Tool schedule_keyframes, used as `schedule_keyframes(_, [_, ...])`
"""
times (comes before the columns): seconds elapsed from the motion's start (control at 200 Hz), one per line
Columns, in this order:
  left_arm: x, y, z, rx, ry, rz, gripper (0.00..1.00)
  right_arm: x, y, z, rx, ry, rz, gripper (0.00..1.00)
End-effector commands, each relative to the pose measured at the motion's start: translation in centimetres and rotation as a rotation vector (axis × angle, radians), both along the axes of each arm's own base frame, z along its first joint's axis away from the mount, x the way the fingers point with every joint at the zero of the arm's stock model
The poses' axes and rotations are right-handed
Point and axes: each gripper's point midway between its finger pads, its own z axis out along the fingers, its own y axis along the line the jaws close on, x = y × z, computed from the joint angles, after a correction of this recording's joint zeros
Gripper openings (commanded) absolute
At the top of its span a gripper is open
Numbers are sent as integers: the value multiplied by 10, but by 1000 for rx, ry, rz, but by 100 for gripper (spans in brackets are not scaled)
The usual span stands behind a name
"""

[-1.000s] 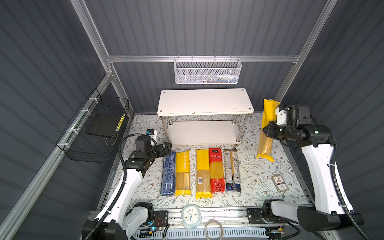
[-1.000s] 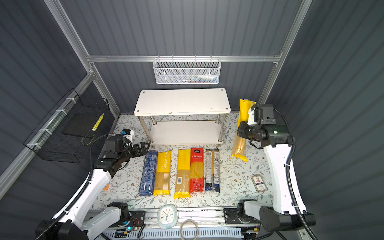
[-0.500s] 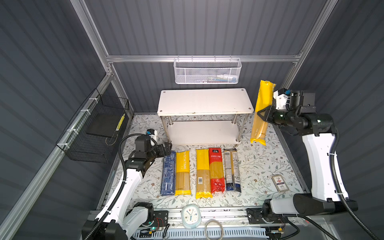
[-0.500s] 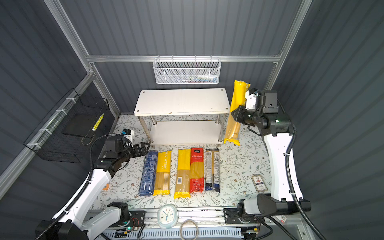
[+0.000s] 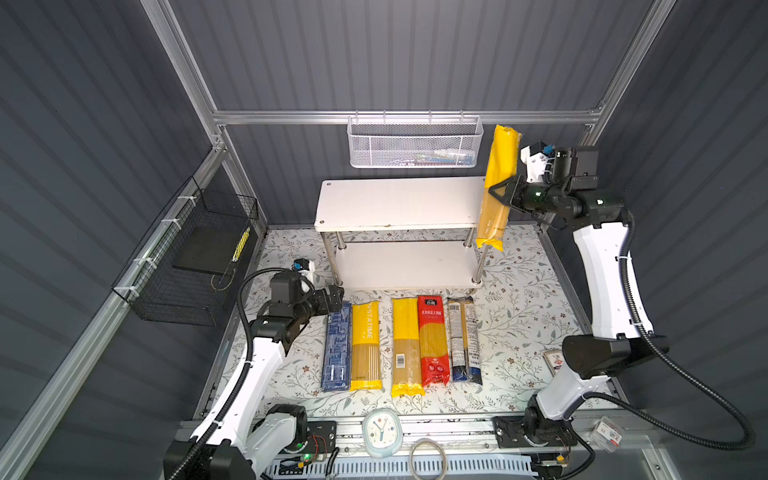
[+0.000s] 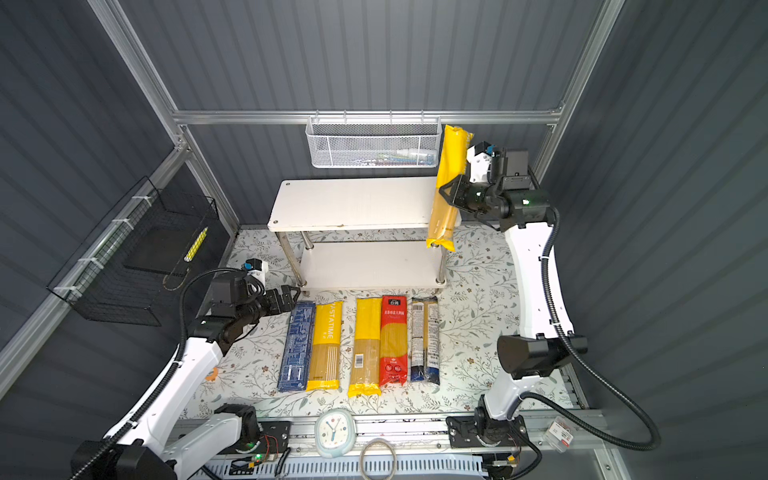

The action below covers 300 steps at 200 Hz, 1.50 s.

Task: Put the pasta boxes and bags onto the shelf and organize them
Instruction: 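Carry the yellow bag over the shelf's top tier with the right gripper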

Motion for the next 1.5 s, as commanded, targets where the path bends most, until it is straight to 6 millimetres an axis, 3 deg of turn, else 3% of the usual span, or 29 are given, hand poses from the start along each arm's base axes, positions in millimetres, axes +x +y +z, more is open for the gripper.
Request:
schedule_keyframes(0.0, [-2, -1, 14, -3, -19, -12, 99, 4, 17, 56, 80, -184, 90, 13])
schedule_keyframes(0.185, [-4, 0, 11, 1, -10, -8, 99, 22, 29, 43, 131, -143, 136, 14])
schedule_keyframes(0.39, [-4, 1, 8, 0, -4, -2, 99, 17, 45, 19, 156, -58, 204, 18])
schedule_keyframes(0.7, [-5, 2, 8, 3, -4, 2, 99, 22, 49, -14, 157, 40, 228, 24])
schedule_keyframes(0.9, [-7, 3, 5, 7, 2, 6, 99, 17, 43, -27, 136, 91, 223, 34])
schedule_keyframes(1.251, [-10, 6, 7, 17, -8, 16, 99, 25, 24, -31, 122, 95, 165, 40])
schedule_keyframes(1.496, [-10, 6, 8, 18, -4, 16, 99, 18, 22, -13, 69, 18, 148, 63])
